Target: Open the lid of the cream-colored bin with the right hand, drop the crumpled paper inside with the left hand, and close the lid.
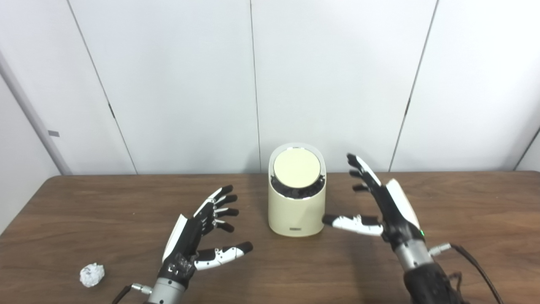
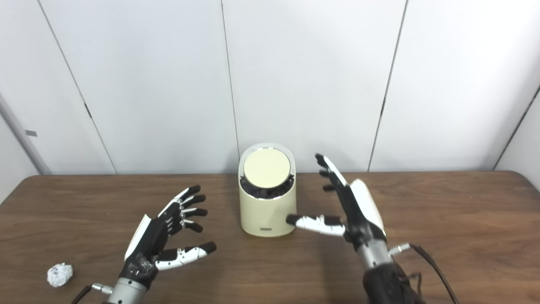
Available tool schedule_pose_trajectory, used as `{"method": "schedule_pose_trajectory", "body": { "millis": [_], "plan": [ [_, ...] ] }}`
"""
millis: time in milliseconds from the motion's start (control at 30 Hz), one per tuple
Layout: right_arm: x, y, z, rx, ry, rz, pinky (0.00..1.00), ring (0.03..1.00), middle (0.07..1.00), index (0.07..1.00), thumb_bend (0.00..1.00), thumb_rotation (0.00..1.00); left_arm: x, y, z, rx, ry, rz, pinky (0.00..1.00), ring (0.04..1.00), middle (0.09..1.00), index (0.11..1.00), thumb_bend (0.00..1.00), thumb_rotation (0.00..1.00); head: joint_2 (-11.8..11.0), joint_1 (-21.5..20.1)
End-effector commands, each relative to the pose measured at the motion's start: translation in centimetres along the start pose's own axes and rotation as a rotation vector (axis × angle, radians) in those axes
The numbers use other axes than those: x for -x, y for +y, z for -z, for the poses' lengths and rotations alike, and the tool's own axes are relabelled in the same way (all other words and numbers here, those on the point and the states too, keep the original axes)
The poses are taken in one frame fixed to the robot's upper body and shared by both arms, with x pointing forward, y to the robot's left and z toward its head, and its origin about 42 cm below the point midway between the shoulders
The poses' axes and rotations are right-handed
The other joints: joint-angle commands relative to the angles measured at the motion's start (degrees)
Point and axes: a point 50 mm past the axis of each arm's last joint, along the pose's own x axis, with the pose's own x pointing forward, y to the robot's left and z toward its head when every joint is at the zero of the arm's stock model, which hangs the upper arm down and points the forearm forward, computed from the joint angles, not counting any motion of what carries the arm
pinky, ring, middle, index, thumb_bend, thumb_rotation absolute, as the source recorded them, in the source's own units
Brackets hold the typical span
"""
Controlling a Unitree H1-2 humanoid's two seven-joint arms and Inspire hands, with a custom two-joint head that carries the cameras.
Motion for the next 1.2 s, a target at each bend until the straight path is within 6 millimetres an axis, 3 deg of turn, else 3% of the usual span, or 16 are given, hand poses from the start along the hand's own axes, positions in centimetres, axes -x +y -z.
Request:
{"method": "schedule_pose_trajectory", "body": {
  "millis": [0,200,633,1167],
  "plan": [
    [-2.2,-0.8,-2.0,-0.002,-0.061,0.047,0.72,0.87,0.92,0.935,0.82,0.41,-0.8,0.3,-1.1,-0.01,-0.065,-0.013,0.6,0.759,0.862,0.918,0.74,0.1,0.0,0.0],
    [-4.3,-0.9,-3.2,-0.011,-0.066,0.053,0.71,0.877,0.92,0.942,0.78,0.36,-0.7,0.2,-1.0,-0.01,-0.066,-0.011,0.6,0.761,0.861,0.918,0.75,0.1,0.1,0.0],
    [-7.3,-0.8,-5.7,0.101,-0.081,-0.017,0.69,0.879,0.947,0.948,0.73,0.4,-0.5,0.1,-0.8,-0.005,-0.064,-0.006,0.59,0.754,0.859,0.916,0.74,0.09,0.3,0.5],
    [-11.1,-0.5,-5.5,0.152,-0.12,0.011,0.7,0.84,0.9,0.906,0.72,0.35,-0.7,0.1,-1.1,-0.019,-0.072,-0.006,0.59,0.755,0.86,0.916,0.73,0.09,0.3,0.7]
  ]
}}
